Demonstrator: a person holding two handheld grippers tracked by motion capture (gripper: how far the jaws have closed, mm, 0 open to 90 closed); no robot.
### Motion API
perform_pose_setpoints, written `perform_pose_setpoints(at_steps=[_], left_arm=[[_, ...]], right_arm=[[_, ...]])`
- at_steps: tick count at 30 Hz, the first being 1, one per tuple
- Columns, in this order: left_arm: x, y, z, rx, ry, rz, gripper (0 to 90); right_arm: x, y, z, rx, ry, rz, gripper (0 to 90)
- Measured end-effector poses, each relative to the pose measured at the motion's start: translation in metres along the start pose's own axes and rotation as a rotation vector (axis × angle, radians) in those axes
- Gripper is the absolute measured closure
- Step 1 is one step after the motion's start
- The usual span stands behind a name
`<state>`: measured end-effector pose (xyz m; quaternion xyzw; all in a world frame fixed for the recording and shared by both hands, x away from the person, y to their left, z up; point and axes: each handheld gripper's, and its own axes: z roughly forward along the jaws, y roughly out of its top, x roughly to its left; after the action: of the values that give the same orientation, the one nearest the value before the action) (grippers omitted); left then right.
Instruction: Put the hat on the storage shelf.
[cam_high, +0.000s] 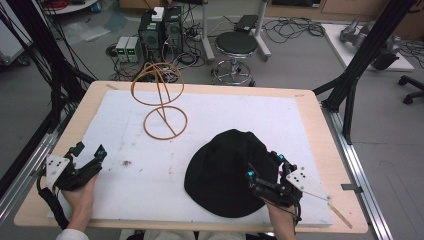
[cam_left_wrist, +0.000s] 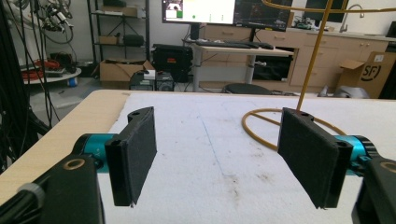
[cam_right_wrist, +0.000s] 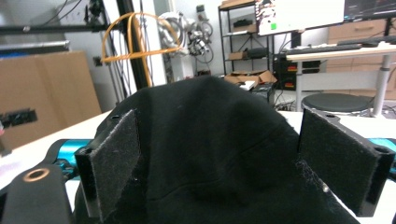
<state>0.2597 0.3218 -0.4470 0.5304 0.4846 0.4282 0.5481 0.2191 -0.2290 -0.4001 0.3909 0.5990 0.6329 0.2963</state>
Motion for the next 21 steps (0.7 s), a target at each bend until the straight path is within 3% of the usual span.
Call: perform_pose_setpoints(at_steps=[11, 21], left_arm=[[0.0, 0.0, 0.001, 0.003, -0.003, 0.0, 27.5], [0.0, 0.0, 0.001, 0.005, 0.009, 0.001, 26.8]], right_arm=[[0.007, -0.007, 0.009, 0.098, 0.078, -0.041, 12.9], [0.013, -0.012, 0.017, 0.176, 0.127, -0.08, 19.2]])
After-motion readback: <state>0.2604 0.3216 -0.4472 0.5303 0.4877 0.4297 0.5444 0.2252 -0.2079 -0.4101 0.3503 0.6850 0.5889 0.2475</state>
